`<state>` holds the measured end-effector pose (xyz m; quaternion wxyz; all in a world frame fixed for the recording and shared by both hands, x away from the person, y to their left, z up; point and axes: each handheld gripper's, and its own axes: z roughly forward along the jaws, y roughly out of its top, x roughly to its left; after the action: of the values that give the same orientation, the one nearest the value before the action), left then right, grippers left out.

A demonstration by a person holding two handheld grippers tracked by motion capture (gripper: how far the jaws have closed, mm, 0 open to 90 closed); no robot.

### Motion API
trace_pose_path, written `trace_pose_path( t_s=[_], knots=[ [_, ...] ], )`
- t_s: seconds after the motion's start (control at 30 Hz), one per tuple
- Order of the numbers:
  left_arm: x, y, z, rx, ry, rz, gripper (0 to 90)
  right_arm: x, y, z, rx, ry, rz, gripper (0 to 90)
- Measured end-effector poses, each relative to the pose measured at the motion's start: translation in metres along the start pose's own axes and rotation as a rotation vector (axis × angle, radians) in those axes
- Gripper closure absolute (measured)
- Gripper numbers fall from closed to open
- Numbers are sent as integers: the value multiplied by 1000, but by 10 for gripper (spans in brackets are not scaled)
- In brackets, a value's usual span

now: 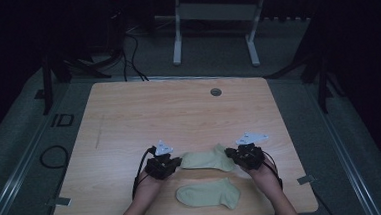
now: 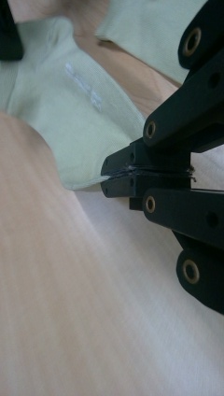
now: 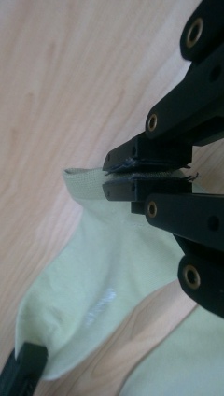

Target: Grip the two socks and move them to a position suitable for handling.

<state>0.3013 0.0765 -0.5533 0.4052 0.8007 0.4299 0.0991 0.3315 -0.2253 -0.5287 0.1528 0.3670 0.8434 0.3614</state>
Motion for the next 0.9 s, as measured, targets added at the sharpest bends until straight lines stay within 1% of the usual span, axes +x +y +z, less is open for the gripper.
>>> trace_pose_path(
  t_s=[0.03,0.1,0.17,0.23,0.3,0.37,0.4,0.43,0.47,0.5,0.53,0.57,0.6,0.63,0.67,0.7,0.73,0.77,0.8,0.83,0.9],
  knots=[
    [-1,-2,3,10,2,3,884,-1,-1,3,7,1,2,850],
    [-1,-5,6,13,5,-4,883,-1,-5,10,33,-4,3,850],
    [-1,-6,8,23,9,3,881,-2,-8,15,52,-4,-1,850],
    [0,-8,8,15,17,3,880,-2,-11,18,58,-7,0,849],
    [2,-9,8,21,2,-5,873,-3,-13,20,59,-6,9,845],
    [3,-10,7,26,-6,-8,792,-3,-15,22,69,-7,7,822],
    [4,-10,5,24,-4,-10,698,-3,-15,22,76,-10,7,755],
    [4,-9,2,6,28,-8,637,-4,-15,22,75,-12,6,715],
    [6,-9,-1,-3,41,-8,606,-4,-13,20,69,-18,8,681],
    [7,-8,-4,-19,41,-18,568,-5,-12,18,63,-20,14,653],
    [9,-6,-7,-36,37,-20,560,-6,-11,16,57,-18,23,645],
    [10,-4,-10,-48,40,-11,561,-7,-9,13,50,-14,26,645],
    [10,-4,-10,-48,40,-11,571,-6,-7,9,36,-13,27,652],
    [8,-1,-13,-58,38,20,618,-4,-5,7,29,-11,24,686],
    [6,1,-15,-62,29,36,664,-2,-4,5,21,-7,16,715],
    [3,2,-15,-64,28,48,739,2,-2,3,14,-3,0,772],
    [0,4,-15,-67,22,63,795,5,-1,3,14,-1,-10,812],
    [-2,5,-14,-66,10,66,839,9,-1,3,14,5,-25,842],
    [-4,5,-11,-58,1,75,858,11,-1,4,15,13,-30,849],
    [-6,5,-8,-47,2,84,874,13,-1,6,18,20,-34,849],
    [-9,3,-1,-27,-10,92,876,16,-3,11,37,24,-44,847]
  ],
)
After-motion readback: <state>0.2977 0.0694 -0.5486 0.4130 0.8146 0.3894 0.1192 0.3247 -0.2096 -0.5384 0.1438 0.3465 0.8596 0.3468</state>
